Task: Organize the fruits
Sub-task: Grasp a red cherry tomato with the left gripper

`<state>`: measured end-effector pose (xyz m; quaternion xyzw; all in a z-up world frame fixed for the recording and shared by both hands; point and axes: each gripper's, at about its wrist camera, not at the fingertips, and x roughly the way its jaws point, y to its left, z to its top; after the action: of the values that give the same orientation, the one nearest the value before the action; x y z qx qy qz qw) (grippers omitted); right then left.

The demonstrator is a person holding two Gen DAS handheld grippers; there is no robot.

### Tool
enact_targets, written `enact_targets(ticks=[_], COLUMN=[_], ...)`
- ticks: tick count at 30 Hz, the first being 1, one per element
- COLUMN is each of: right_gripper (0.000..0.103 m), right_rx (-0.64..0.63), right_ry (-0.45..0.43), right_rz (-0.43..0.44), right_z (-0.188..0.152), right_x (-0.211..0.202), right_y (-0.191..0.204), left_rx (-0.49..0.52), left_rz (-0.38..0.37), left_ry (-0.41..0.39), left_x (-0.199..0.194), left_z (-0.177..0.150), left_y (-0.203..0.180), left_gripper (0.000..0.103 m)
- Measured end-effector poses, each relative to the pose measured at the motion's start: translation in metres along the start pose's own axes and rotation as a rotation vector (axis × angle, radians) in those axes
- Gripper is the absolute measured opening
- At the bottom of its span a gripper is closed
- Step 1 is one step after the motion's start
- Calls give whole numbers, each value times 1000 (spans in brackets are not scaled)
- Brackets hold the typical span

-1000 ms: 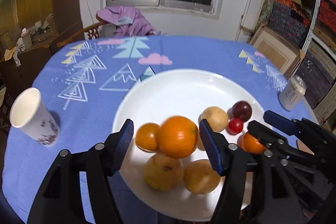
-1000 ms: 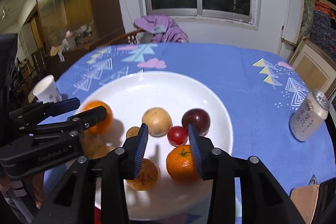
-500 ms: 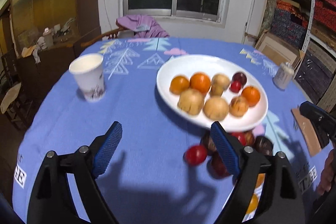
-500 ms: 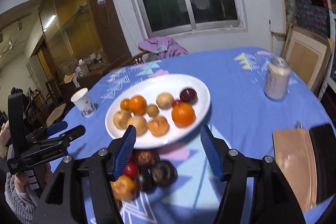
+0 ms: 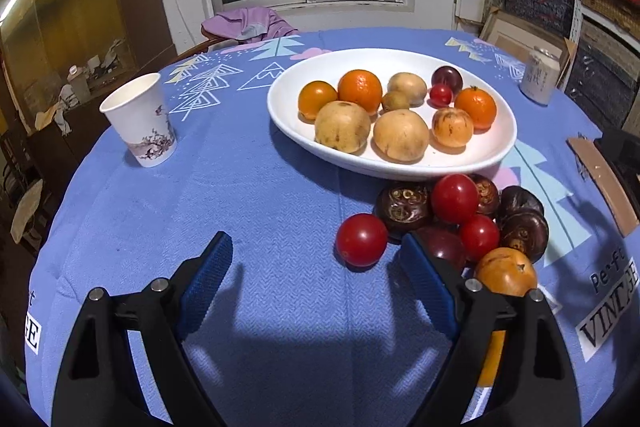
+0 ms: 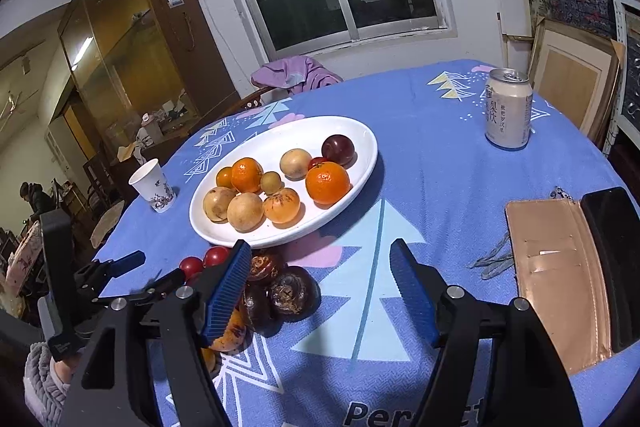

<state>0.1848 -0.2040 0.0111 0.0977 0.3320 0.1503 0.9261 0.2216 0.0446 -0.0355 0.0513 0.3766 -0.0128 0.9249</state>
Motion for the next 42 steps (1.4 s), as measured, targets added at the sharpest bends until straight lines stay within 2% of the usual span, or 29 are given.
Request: enact_targets(ticks=[3, 6, 9, 14, 17, 18, 19, 21, 23, 26, 28, 35, 41, 42], right_gripper=[76, 76, 76, 76, 76, 76, 76, 76, 76, 76, 76, 76, 76, 76], right_rx=[-13, -13, -7, 6, 5, 2, 0, -3, -3, -9, -16, -48, -57, -57], right_ry=[-3, 6, 9, 8, 6, 5, 5, 7, 11, 13, 15, 41, 57, 59], right_rz=[0, -2, -5, -1, 5, 7, 7, 7, 6, 5, 6, -2, -11, -12], right_z=[-1, -1, -1, 0, 0, 0, 0, -1, -1, -2, -2, -5, -8, -9], right_x=[-1, 1, 2, 2, 1, 1, 1, 1, 1, 2, 2, 9, 13, 14], right_y=[3, 3, 2, -1, -1, 0, 1, 2, 2, 4, 5, 12, 13, 12], left_rx=[24, 0, -58, -108, -133, -108, -73, 16, 52, 37, 10, -8, -41, -44], left_rz=[27, 18, 8, 85, 27, 18, 30, 59, 47, 19, -17, -116, -170, -171], left_ry=[-19, 26, 58, 43, 47, 38, 26, 10, 18, 41, 64, 91, 104, 104], left_x=[2, 12, 19, 8, 6, 5, 4, 4, 6, 10, 17, 28, 35, 35], left_z=[2, 4, 5, 1, 1, 0, -1, -3, -4, -2, 0, 4, 8, 8], left_y=[-4, 3, 19, 44, 47, 40, 33, 15, 5, 6, 10, 9, 11, 11], left_gripper=[88, 88, 95, 95, 94, 93, 88, 86, 81, 71, 61, 53, 40, 35])
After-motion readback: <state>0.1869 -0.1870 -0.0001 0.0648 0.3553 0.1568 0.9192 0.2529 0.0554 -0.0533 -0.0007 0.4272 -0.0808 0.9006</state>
